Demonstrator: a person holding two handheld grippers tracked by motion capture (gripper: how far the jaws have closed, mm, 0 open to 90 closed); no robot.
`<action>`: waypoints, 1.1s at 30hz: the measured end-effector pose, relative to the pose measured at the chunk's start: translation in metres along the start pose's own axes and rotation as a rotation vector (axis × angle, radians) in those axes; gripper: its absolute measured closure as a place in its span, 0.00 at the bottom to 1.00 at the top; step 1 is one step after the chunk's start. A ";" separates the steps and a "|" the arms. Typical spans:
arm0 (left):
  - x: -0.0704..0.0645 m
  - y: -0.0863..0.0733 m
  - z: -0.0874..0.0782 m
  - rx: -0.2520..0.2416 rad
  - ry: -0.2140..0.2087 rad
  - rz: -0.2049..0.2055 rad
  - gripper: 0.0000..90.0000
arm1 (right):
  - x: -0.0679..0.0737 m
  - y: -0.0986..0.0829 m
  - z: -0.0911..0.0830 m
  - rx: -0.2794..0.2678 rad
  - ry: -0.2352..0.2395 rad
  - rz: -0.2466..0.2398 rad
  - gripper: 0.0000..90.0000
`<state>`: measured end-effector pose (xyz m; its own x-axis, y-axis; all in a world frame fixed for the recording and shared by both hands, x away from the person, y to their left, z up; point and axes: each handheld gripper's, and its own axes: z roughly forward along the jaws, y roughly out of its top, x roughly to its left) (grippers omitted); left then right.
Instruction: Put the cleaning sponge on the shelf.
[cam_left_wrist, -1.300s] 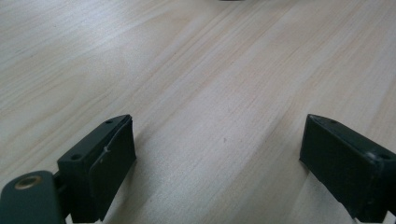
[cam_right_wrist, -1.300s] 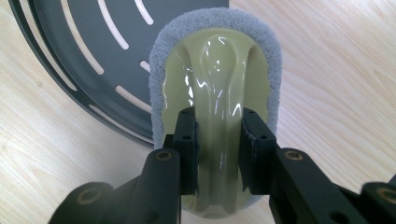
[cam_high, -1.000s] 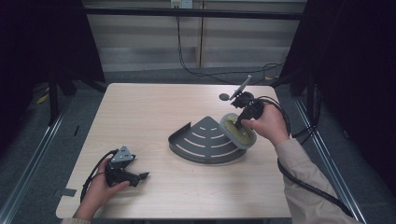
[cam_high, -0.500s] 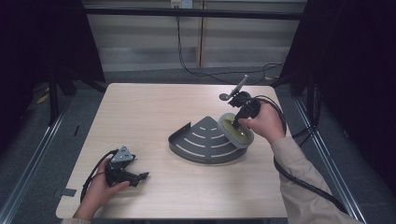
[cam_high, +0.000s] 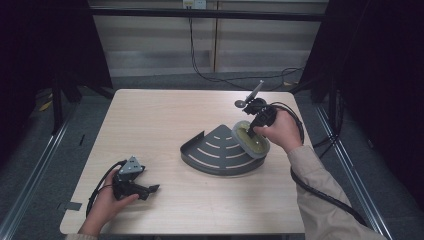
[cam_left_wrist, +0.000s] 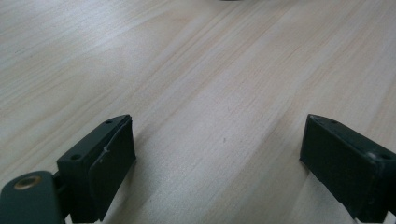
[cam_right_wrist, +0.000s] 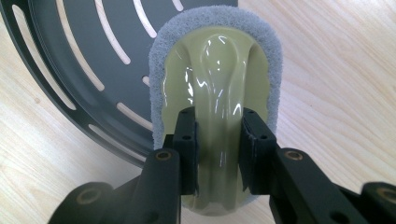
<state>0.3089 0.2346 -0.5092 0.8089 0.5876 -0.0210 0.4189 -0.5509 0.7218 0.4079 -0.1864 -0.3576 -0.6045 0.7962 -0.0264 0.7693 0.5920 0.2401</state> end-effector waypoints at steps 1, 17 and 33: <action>0.000 0.000 0.000 0.000 0.001 0.001 0.11 | 0.000 0.000 0.001 -0.001 -0.001 0.002 0.79; 0.000 0.000 0.000 0.000 0.000 0.001 0.11 | 0.002 0.007 0.013 0.012 0.006 0.001 0.79; 0.000 0.000 0.000 0.000 0.000 0.001 0.11 | 0.004 0.005 0.020 0.021 0.019 -0.002 0.79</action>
<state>0.3088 0.2346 -0.5092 0.8093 0.5870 -0.0208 0.4185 -0.5514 0.7217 0.4140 -0.1775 -0.3761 -0.6093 0.7929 -0.0084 0.7725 0.5959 0.2195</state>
